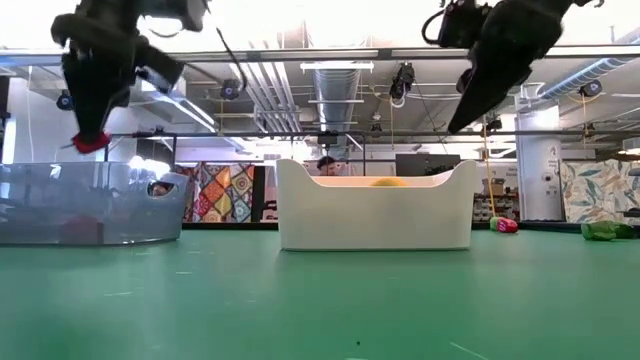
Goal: Sort produce into baskets
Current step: Put the red chili pepper into the black bin
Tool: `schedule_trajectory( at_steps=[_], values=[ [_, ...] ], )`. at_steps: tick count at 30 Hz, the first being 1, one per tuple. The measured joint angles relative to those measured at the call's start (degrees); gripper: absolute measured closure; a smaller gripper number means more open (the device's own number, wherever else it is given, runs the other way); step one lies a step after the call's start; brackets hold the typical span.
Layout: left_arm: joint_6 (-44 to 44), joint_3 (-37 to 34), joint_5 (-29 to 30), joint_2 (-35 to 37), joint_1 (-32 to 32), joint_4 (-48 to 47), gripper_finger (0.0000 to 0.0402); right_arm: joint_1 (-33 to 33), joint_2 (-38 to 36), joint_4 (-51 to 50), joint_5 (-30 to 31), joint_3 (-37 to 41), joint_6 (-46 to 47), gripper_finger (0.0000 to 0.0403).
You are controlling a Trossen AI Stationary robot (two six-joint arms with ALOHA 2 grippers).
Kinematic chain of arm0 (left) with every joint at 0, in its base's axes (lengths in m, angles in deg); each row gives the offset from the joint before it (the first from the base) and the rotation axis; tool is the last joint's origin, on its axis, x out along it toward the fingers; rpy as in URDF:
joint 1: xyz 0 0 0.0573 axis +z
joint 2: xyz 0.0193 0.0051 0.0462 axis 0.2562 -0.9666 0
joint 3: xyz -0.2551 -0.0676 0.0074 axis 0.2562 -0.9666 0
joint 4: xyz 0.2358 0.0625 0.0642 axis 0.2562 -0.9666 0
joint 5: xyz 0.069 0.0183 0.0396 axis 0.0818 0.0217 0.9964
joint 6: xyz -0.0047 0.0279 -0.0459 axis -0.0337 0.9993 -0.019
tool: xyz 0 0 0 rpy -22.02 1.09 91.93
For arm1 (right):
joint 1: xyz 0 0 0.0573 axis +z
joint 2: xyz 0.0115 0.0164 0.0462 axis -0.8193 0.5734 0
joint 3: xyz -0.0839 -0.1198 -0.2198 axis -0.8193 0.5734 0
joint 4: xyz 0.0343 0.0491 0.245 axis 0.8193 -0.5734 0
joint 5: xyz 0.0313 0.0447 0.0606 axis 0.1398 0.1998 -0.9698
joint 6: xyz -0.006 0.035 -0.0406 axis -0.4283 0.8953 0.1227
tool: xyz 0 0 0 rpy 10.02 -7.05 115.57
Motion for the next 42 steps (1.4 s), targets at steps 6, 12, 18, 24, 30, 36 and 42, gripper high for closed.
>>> schedule_trajectory(
  at_steps=[6,12,18,24,30,36,42],
  values=[
    [0.1,-7.2,2.0,-1.1,2.7,0.5,0.0356,7.6,0.0,1.0,-0.1,0.4,5.8,0.02],
    [-2.7,-12.7,2.0,-2.0,5.0,5.9,0.0348,16.4,0.0,7.5,2.5,3.9,7.8,0.02],
    [-4.1,-13.9,2.1,-2.0,4.9,8.6,0.0306,21.7,-0.8,1.7,9.2,3.4,12.3,0.02],
    [-3.2,-11.5,1.8,-1.2,4.9,7.2,0.0258,21.3,-1.6,-3.8,12.2,2.8,16.4,0.02],
    [-2.1,-4.3,9.3,-1.1,6.3,5.0,0.0237,21.3,-1.6,-5.1,12.7,3.0,18.0,0.02],
    [-2.5,4.7,22.7,-1.1,17.2,4.2,0.0235,21.3,-1.4,-3.2,15.8,3.0,20.2,0.02],
    [1.0,7.5,20.8,-1.1,39.3,6.5,0.0235,21.5,0.5,-0.6,15.7,3.8,21.7,0.02]
  ],
)
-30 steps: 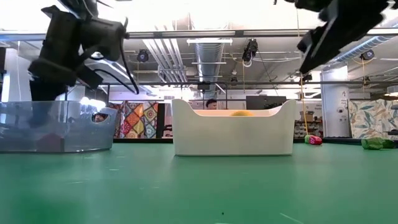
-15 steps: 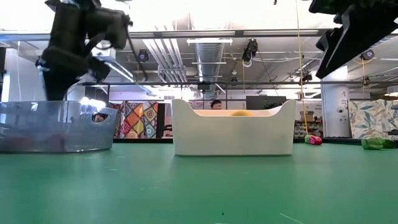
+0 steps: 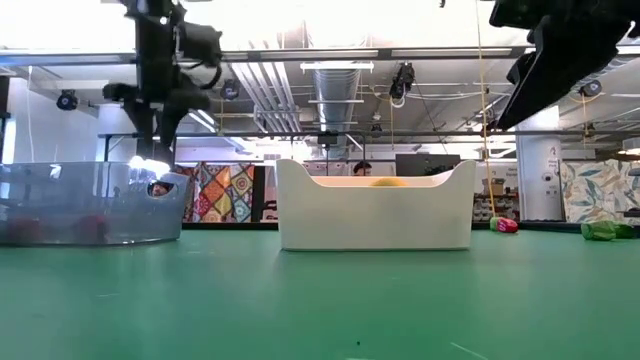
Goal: Sort produce into baskets
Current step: Put the red chili pepper into the black bin
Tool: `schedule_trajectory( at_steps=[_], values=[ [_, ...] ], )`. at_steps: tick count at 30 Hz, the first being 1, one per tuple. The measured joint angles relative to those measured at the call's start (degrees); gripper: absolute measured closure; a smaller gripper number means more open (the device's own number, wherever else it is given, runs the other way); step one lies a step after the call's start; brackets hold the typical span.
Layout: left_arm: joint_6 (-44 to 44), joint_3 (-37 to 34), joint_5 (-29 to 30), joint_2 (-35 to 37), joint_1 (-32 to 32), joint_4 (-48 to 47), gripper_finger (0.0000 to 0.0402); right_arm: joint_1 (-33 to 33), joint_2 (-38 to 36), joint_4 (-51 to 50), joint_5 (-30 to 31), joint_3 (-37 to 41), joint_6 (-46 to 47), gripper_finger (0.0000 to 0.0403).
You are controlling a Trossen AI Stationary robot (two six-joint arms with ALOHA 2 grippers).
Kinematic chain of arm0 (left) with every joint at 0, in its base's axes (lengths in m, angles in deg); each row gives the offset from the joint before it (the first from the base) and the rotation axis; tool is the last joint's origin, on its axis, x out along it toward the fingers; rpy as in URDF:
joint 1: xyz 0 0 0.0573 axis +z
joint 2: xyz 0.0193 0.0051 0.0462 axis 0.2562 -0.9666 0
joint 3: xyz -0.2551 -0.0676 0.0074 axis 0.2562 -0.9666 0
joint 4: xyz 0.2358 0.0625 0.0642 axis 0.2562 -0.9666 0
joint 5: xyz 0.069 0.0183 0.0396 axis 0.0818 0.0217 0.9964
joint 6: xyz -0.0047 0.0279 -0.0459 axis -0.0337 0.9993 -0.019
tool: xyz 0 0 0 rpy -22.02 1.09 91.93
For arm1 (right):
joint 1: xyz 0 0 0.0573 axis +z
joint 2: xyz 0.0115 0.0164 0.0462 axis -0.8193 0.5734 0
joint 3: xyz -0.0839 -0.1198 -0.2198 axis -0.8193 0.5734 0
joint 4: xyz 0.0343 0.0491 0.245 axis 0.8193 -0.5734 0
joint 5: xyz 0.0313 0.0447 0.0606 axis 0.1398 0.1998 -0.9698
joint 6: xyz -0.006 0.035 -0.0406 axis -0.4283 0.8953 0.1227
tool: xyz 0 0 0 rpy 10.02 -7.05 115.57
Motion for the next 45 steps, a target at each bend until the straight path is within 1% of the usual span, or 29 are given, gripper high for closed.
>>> schedule_trajectory(
  at_steps=[2,4,7,9,12,14,17,21,24,26,30,36,39,42,45],
  values=[
    [1.4,-0.2,-0.1,-0.3,6.4,3.0,0.0235,0.1,0.7,0.5,0.0,0.7,0.0,0.02],
    [2.9,-0.2,-0.9,-1.6,11.2,5.4,0.0235,0.1,1.3,0.9,0.0,0.9,-0.5,0.02],
    [6.5,1.2,-4.7,-6.0,15.6,8.1,0.0235,0.1,1.5,0.9,-0.7,0.9,-2.8,0.02],
    [8.7,4.2,-6.0,-10.2,17.9,7.8,0.0235,0.1,1.3,0.7,-1.9,0.5,-4.3,0.02],
    [10.8,10.0,-7.6,-17.2,21.4,5.4,0.0235,0.1,0.2,0.2,-2.1,-0.3,-7.0,0.02],
    [12.1,14.0,-10.3,-21.9,23.7,3.3,0.0235,0.1,-0.6,-1.7,-2.1,-0.8,-7.4,0.02],
    [13.1,19.4,-11.4,-28.5,27.0,-0.7,0.0235,0.1,-1.7,-4.4,-2.1,-0.6,-6.7,0.02],
    [12.6,25.7,-11.9,-35.5,27.8,-5.8,0.0235,0.1,-2.1,-5.7,-2.1,1.2,-3.3,0.02],
    [12.5,26.1,-12.4,-38.6,27.4,-6.3,0.0235,0.1,-2.1,-5.7,-2.1,2.7,-1.7,0.02],
    [11.9,25.9,-10.9,-40.1,27.6,-7.3,0.0235,0.1,-2.1,-6.0,-2.2,3.3,-1.0,0.02],
    [10.5,27.3,-8.1,-41.8,27.8,-6.9,0.0235,0.1,-2.1,-6.8,-2.6,3.3,-0.5,0.02],
    [8.4,28.1,-8.0,-42.9,27.8,-6.1,0.0234,0.1,-2.1,-7.2,-2.6,3.4,-3.0,0.02],
    [4.8,27.8,-5.6,-42.9,28.0,-0.7,0.0234,0.1,-2.1,-7.9,-2.6,3.4,-3.1,0.02],
    [1.8,27.7,-1.4,-42.9,27.8,0.5,0.0236,0.1,-2.1,-8.8,-2.1,3.6,-3.0,0.02],
    [1.3,27.6,-2.8,-42.9,27.8,-1.3,0.0245,0.1,-2.1,-9.1,-2.0,4.0,-3.8,0.02]
  ],
)
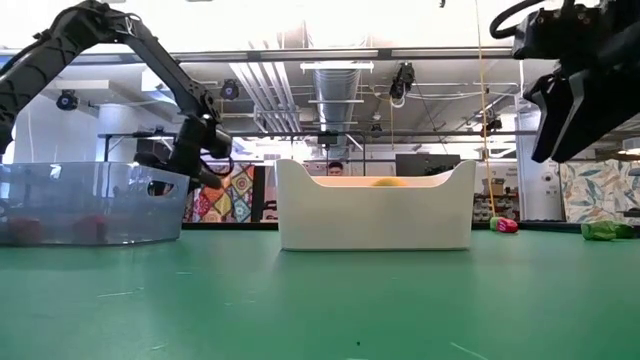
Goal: Sort produce into baskets
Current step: Put the red chili pepper into the black bin
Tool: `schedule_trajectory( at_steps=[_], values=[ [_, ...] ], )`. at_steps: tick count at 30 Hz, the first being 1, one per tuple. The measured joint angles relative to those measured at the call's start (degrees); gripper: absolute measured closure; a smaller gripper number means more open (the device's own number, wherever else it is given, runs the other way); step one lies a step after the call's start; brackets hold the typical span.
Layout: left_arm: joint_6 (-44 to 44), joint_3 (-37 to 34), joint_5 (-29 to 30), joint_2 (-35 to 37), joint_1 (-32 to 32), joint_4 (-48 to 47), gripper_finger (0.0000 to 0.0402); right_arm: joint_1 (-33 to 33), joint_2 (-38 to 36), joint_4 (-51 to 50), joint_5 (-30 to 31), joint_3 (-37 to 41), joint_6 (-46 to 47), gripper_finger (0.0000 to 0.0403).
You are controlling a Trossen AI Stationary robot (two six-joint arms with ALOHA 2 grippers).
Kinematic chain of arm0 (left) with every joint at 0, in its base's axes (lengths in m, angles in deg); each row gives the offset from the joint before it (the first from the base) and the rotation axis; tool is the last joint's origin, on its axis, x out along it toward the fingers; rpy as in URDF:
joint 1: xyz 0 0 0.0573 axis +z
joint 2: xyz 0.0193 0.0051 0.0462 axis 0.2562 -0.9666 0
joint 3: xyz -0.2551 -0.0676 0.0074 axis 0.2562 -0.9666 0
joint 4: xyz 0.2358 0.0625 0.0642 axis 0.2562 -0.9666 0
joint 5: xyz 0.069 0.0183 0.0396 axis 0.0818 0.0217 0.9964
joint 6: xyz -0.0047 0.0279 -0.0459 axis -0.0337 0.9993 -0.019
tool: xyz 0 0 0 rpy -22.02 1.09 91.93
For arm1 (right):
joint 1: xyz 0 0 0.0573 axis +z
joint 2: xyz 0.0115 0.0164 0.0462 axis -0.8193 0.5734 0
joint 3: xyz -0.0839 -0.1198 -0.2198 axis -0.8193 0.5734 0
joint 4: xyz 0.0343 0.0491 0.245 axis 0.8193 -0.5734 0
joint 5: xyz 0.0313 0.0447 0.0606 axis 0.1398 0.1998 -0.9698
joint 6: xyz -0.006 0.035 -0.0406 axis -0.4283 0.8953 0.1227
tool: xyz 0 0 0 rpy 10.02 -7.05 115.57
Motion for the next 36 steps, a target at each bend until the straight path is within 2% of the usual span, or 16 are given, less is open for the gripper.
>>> schedule_trajectory(
  at_steps=[4,8,11,14,25,36],
  values=[
    [-2.8,-2.0,2.5,0.8,-1.5,-2.3,0.0284,0.0,0.0,-0.1,1.9,0.2,-0.7,0.02],
    [-4.5,-4.4,2.9,1.4,-2.6,-2.8,0.035,0.0,0.0,-0.1,2.1,0.3,-0.3,0.02],
    [-6.9,-6.1,6.1,1.4,-3.0,-1.8,0.0392,0.0,0.0,-0.1,2.0,0.4,0.1,0.02],
    [-10.8,-6.4,9.6,1.1,-3.2,0.1,0.0392,0.0,0.0,0.0,2.0,0.6,0.1,0.02],
    [-11.4,-4.4,9.8,-1.5,-3.1,-1.0,0.0401,0.0,0.0,-0.2,2.1,1.6,0.4,0.02],
    [-10.9,-4.2,15.4,-5.4,-3.3,-2.8,0.0401,0.0,0.1,-0.3,2.9,1.6,0.8,0.02]
  ],
)
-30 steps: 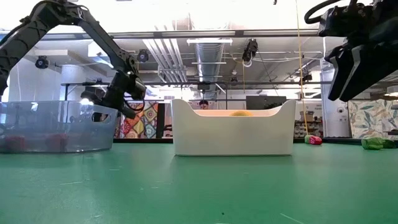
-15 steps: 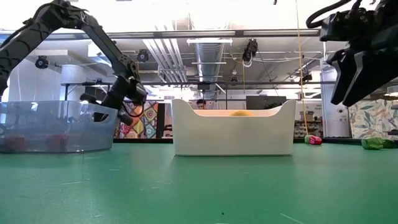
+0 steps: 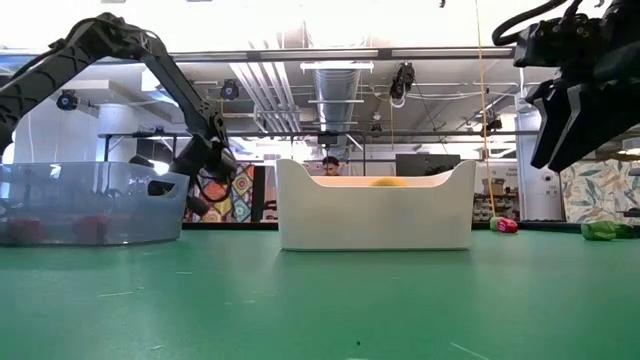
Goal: Sort produce into baskets
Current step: Put the red chili pepper into the black bin
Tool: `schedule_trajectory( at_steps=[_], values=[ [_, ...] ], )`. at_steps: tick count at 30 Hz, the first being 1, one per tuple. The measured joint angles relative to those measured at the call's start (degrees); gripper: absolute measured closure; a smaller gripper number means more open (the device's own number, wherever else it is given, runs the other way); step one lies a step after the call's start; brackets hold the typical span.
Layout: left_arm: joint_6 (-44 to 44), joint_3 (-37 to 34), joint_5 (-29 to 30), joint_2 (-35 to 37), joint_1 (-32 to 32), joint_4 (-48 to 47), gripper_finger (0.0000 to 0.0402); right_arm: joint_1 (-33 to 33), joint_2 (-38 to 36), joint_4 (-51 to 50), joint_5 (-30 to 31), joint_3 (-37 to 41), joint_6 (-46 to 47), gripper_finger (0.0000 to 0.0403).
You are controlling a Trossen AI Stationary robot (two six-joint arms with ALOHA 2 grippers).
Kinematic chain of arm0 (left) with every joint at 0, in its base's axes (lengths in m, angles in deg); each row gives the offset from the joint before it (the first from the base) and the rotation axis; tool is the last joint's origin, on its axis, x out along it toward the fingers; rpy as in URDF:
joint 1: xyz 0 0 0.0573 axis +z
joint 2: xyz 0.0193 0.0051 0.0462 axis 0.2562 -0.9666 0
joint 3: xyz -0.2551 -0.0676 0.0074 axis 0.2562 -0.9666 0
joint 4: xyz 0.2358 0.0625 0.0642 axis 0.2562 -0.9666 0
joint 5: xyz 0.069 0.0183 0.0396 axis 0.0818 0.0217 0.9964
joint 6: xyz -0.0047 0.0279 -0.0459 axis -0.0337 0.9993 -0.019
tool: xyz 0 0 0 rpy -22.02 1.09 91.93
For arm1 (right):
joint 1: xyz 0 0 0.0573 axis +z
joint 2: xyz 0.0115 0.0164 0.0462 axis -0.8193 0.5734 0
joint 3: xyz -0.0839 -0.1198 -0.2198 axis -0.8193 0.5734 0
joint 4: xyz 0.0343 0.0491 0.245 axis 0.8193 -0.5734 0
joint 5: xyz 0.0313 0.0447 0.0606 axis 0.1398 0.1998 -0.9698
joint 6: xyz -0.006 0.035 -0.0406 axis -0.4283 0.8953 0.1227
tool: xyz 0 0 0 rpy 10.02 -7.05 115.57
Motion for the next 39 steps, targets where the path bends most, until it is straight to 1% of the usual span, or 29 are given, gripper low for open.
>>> schedule_trajectory(
  at_steps=[5,10,14,18,22,26,29,30,36,39],
  values=[
    [1.0,0.1,-0.9,0.0,-0.1,-1.0,0.0401,0.0,0.0,0.0,0.0,0.0,-0.1,0.02],
    [4.8,0.9,-7.1,0.4,-0.6,-2.5,0.0401,0.0,0.0,-0.3,0.0,0.1,-1.2,0.02],
    [11.0,2.0,-12.3,1.4,-3.0,-2.2,0.0401,0.0,0.0,-0.3,0.0,0.1,-2.2,0.02],
    [15.7,5.0,-12.8,3.3,-6.1,-2.4,0.0401,0.0,0.0,-0.3,0.1,0.1,-3.1,0.02],
    [23.4,7.6,-11.9,5.3,-9.5,-3.5,0.0401,0.0,0.0,-0.4,1.8,0.1,-3.5,0.02],
    [25.8,7.7,-12.2,5.9,-10.1,-4.3,0.0398,0.0,0.0,-0.5,1.9,0.1,-3.0,0.02],
    [26.0,6.9,-12.3,5.3,-8.0,-5.5,0.0376,0.0,0.0,-0.5,1.9,0.1,-2.7,0.02],
    [26.3,6.6,-13.2,5.1,-7.5,-5.4,0.0365,0.0,0.0,-0.5,1.6,0.1,-2.7,0.02],
    [28.1,6.3,-25.0,4.8,-6.7,-5.4,0.0288,0.0,0.0,-0.6,1.4,0.1,-3.3,0.02],
    [29.0,6.3,-25.7,4.8,-6.3,-5.0,0.0258,0.0,0.0,-0.6,1.4,0.1,-3.2,0.02]
  ],
)
